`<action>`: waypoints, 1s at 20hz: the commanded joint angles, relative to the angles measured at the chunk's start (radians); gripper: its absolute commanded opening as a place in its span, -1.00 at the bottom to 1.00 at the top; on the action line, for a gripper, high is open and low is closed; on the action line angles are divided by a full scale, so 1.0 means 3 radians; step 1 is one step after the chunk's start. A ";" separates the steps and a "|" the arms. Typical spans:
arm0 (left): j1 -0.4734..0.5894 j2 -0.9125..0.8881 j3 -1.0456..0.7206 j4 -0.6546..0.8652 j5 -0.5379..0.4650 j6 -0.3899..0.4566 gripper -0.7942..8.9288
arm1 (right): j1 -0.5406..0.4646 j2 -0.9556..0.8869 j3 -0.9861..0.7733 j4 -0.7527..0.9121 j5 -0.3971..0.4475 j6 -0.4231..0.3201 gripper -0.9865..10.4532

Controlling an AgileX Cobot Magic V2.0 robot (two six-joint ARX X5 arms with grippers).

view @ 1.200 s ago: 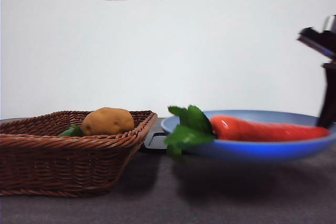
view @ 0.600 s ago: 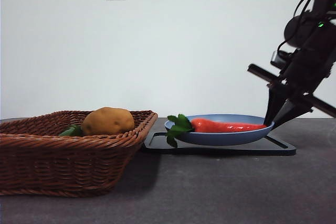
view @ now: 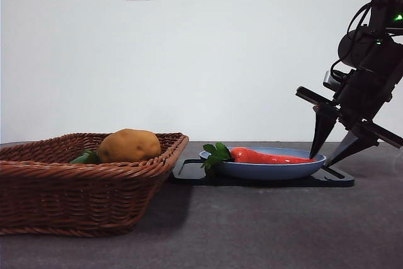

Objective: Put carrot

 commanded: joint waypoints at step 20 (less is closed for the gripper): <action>0.0392 0.0693 0.0041 -0.0005 -0.1615 0.0626 -0.82 | 0.0760 -0.2356 -0.0324 -0.1396 0.1054 -0.0585 -0.82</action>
